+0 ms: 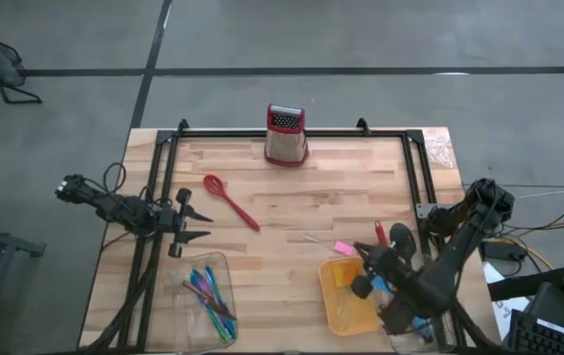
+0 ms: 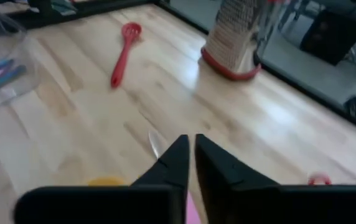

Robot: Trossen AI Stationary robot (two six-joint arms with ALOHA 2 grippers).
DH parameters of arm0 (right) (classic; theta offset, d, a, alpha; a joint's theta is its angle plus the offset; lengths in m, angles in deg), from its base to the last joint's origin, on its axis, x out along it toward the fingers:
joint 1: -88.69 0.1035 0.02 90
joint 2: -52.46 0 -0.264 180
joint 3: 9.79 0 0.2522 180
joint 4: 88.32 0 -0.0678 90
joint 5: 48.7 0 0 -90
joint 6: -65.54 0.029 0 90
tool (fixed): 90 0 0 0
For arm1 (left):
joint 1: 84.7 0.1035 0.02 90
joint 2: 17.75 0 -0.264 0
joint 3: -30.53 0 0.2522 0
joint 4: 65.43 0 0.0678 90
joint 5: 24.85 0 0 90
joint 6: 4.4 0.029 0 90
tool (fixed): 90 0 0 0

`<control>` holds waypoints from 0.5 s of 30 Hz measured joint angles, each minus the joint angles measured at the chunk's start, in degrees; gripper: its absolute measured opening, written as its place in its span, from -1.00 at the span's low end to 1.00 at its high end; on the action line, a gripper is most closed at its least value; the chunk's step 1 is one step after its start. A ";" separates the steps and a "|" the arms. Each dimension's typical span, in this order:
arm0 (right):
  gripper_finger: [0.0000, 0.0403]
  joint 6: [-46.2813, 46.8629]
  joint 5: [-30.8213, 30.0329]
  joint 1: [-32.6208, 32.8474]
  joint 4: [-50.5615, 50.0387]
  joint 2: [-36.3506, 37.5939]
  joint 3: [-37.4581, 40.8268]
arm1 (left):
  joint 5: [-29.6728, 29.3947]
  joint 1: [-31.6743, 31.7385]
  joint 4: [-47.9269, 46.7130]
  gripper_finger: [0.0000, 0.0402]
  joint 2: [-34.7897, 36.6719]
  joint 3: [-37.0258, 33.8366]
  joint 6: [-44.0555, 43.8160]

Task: Pick & Place Kitchen Items
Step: Put the red serving spoon into the right transparent bin

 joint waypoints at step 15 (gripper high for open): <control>-0.96 -33.90 -2.66 -9.57 22.69 2.05 0.20 | 2.70 0.00 14.35 -0.21 -0.10 0.07 -2.29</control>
